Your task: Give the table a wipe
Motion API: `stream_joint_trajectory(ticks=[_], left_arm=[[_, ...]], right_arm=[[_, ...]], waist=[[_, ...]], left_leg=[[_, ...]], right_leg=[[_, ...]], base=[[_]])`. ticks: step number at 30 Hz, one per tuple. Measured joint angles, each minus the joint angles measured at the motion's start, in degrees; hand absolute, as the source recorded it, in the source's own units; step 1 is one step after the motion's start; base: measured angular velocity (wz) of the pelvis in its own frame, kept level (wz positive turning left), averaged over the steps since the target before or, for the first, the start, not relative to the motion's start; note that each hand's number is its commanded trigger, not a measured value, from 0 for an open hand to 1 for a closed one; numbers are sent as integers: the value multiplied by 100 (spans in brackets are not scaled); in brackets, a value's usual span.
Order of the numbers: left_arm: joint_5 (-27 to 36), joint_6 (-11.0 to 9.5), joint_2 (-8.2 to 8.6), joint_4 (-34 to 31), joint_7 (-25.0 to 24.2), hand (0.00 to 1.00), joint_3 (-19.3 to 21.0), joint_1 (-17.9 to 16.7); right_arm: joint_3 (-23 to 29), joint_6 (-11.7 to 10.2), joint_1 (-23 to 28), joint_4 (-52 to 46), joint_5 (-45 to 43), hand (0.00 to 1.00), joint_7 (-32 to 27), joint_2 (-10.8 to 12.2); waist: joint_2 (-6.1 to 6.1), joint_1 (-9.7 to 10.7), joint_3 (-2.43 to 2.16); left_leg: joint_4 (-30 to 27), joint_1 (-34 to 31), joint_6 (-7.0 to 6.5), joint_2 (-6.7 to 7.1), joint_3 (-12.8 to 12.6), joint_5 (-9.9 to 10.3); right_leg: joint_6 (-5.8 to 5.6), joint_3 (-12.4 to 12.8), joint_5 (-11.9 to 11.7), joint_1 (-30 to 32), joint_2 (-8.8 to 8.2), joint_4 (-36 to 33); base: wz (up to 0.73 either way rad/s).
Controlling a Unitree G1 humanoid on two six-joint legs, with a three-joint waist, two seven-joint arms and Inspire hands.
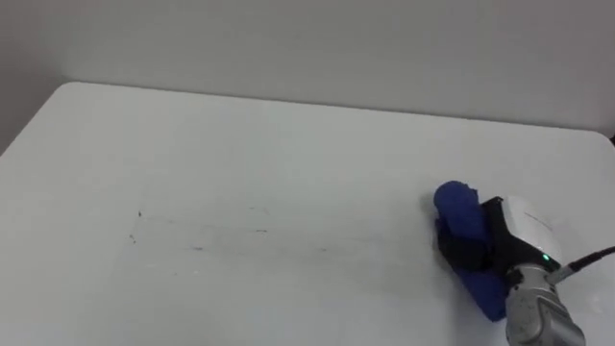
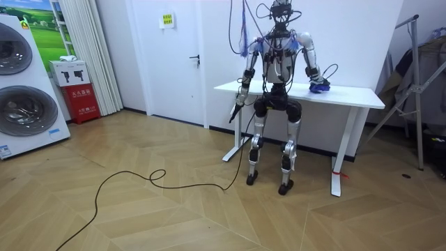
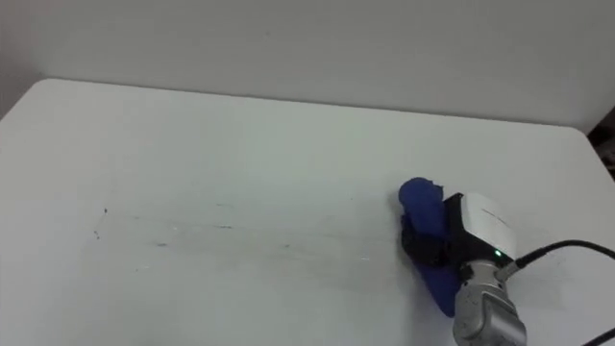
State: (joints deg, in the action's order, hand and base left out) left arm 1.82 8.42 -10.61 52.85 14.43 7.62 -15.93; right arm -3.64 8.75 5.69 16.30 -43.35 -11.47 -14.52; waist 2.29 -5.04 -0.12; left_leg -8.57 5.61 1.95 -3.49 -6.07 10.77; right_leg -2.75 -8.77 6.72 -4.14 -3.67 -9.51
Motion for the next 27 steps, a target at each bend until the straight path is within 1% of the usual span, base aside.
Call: stream_joint_trajectory(ticks=[2,3,4,5,6,9,17,22,25,26,27], left_arm=[[4,-23,42,-117,8,0,-13,28],[4,-31,53,-186,10,0,-73,54],[3,-32,54,-210,10,0,-112,64],[4,-65,71,-228,10,0,-148,75],[3,-104,78,-228,10,0,-188,96],[4,-139,81,-227,1,0,-212,102],[106,-151,83,-209,-1,0,-223,75],[104,-206,83,-194,1,0,-222,75],[102,-208,88,-195,-3,0,-196,48],[99,-211,88,-196,-8,0,-156,12],[94,-216,86,-196,-13,0,-103,-23]], right_arm=[[-19,0,-1,0,0,100,1,5],[-26,0,-1,0,0,98,8,9],[-26,0,-2,0,0,51,20,9],[-17,-8,-2,3,3,8,46,10],[-10,-11,-2,3,4,0,65,21],[55,-13,1,4,4,0,103,99],[98,-20,2,98,137,0,167,99],[160,-37,14,-5,161,0,286,91],[301,-26,240,-648,218,0,555,90],[318,-29,284,-929,313,0,619,90],[339,-31,290,-1157,378,0,661,89]], waist=[[-11,3,-7],[-17,4,-10],[-20,3,-10],[-25,8,-13],[-29,19,-16],[-30,32,-17],[-25,160,-14],[-25,179,-15],[-32,197,-7],[-45,226,1],[-53,309,10]], left_leg=[[3,-2,0,0,0,1],[0,-4,0,0,0,1],[-2,-5,0,0,0,1],[-4,-5,0,0,0,1],[-10,-5,0,0,7,1],[-13,-5,0,0,15,1],[-13,-8,2,0,136,0],[-6,-1,2,2,122,0],[-3,-2,2,7,112,0],[-4,-1,2,10,104,0],[-4,-1,2,11,103,0]], right_leg=[[-2,-15,1,0,-1,-2],[-2,-14,1,-1,-1,-4],[-2,-14,1,-1,-1,-5],[-4,-12,2,-4,-1,-7],[-4,-13,2,-8,-1,-8],[-5,-16,4,-16,-2,-7],[-25,-149,22,-67,-7,-1],[-25,-131,23,-61,-7,-2],[-32,-96,29,-60,-8,-3],[-29,-80,36,-59,-8,-2],[-27,-76,43,-58,-10,-3]], base=[[0],[0],[0],[0],[0],[0],[8],[0],[0],[0],[0]])
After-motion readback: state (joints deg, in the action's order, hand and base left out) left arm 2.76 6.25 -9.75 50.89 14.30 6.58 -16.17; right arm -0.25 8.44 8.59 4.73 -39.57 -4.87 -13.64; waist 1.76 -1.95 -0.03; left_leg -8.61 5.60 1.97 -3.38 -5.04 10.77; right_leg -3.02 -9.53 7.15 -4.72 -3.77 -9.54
